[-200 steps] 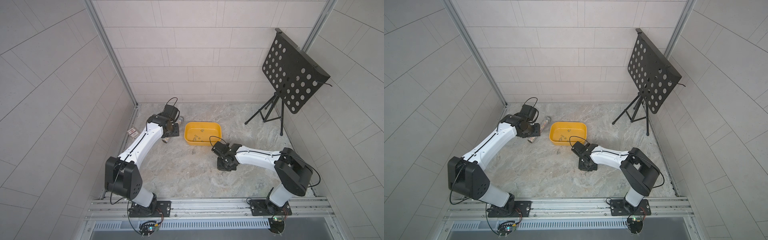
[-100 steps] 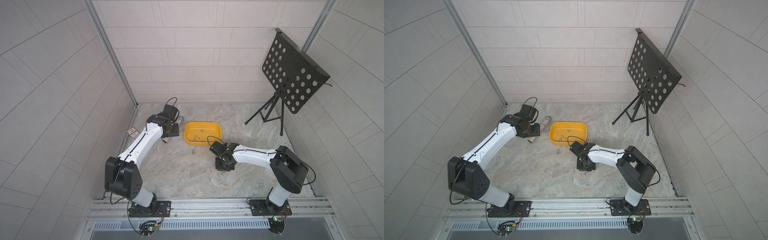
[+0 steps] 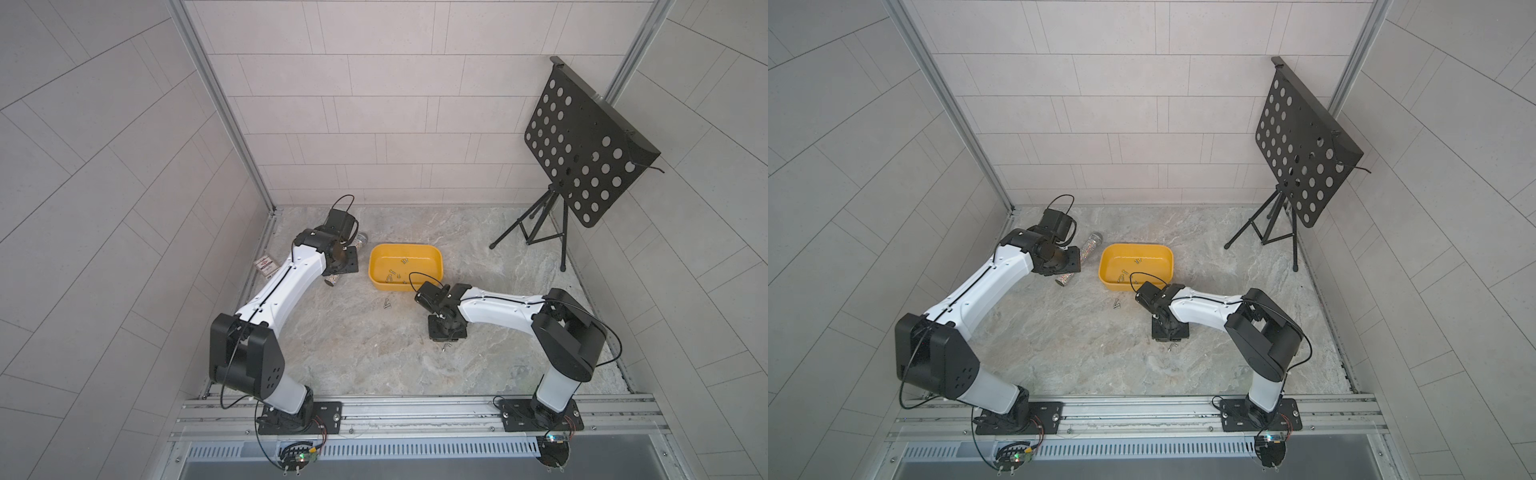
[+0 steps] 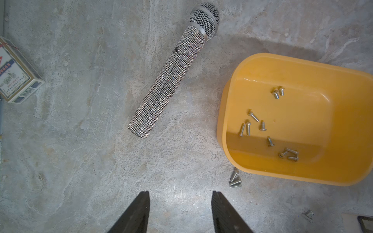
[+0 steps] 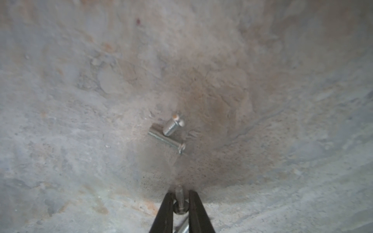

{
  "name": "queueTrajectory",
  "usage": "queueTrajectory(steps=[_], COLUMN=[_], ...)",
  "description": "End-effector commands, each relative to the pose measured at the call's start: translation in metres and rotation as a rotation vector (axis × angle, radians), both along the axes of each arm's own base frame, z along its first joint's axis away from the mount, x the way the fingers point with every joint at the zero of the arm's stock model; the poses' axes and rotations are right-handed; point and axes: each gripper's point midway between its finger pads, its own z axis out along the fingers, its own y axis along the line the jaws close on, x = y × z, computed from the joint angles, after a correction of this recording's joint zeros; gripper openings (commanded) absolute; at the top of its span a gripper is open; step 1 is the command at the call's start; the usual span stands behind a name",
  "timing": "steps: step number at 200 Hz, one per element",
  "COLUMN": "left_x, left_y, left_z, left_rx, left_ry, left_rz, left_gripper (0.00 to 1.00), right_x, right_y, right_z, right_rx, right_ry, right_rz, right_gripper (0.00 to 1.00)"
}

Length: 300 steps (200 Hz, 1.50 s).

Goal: Put the screws on the desktop into the storage box
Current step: Pick up the screw from the center of the board, then place the screw in the storage box.

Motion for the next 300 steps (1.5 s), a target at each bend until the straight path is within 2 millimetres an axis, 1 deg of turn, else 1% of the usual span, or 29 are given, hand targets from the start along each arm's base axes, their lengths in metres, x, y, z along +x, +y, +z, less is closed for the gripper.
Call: queueTrajectory(steps=[1, 34, 54, 83, 124, 147, 175, 189, 212, 224, 237, 256, 267, 300], left_x=[-0.002, -0.002, -0.002, -0.002, -0.001, -0.001, -0.001, 0.000, 0.000, 0.001, 0.001, 0.002, 0.002, 0.002], left_y=[0.005, 0.005, 0.004, 0.006, 0.006, 0.007, 0.009, 0.010, 0.011, 0.013, 0.015, 0.017, 0.017, 0.019], left_z=[-0.008, -0.006, -0.007, -0.007, -0.007, -0.009, -0.010, -0.011, -0.010, -0.011, -0.010, -0.011, -0.010, -0.010], left_rx=[0.011, 0.010, 0.008, 0.011, 0.012, 0.012, 0.014, 0.014, 0.011, 0.010, 0.006, -0.002, -0.009, -0.019], left_ry=[0.023, 0.018, 0.019, 0.022, 0.019, 0.027, 0.028, 0.030, 0.028, 0.029, 0.029, 0.030, 0.029, 0.029], left_rz=[0.012, 0.013, 0.012, 0.015, 0.016, 0.019, 0.026, 0.029, 0.034, 0.039, 0.045, 0.052, 0.053, 0.062], left_gripper=[0.56, 0.56, 0.56, 0.56, 0.56, 0.56, 0.56, 0.56, 0.56, 0.56, 0.56, 0.56, 0.56, 0.56], right_x=[-0.006, -0.006, -0.005, 0.000, 0.004, 0.008, 0.021, 0.032, 0.059, 0.077, 0.096, 0.126, 0.142, 0.185], right_y=[-0.001, -0.001, -0.002, -0.009, -0.012, -0.018, -0.019, -0.017, -0.011, -0.008, -0.004, 0.004, 0.009, 0.022], right_z=[-0.009, -0.007, -0.002, 0.016, 0.051, 0.079, 0.115, 0.131, 0.152, 0.160, 0.162, 0.159, 0.154, 0.117], right_rx=[-0.031, -0.029, -0.030, -0.064, -0.053, -0.062, -0.036, -0.027, -0.009, 0.000, 0.009, 0.020, 0.018, 0.017], right_ry=[0.028, 0.023, 0.011, -0.032, -0.087, -0.138, -0.214, -0.249, -0.305, -0.320, -0.324, -0.309, -0.299, -0.242], right_rz=[0.025, 0.027, 0.028, 0.042, 0.059, 0.075, 0.075, 0.074, 0.073, 0.066, 0.058, 0.052, 0.052, 0.043], right_gripper=[0.16, 0.13, 0.12, 0.11, 0.09, 0.09, 0.08, 0.08, 0.08, 0.08, 0.07, 0.07, 0.06, 0.05])
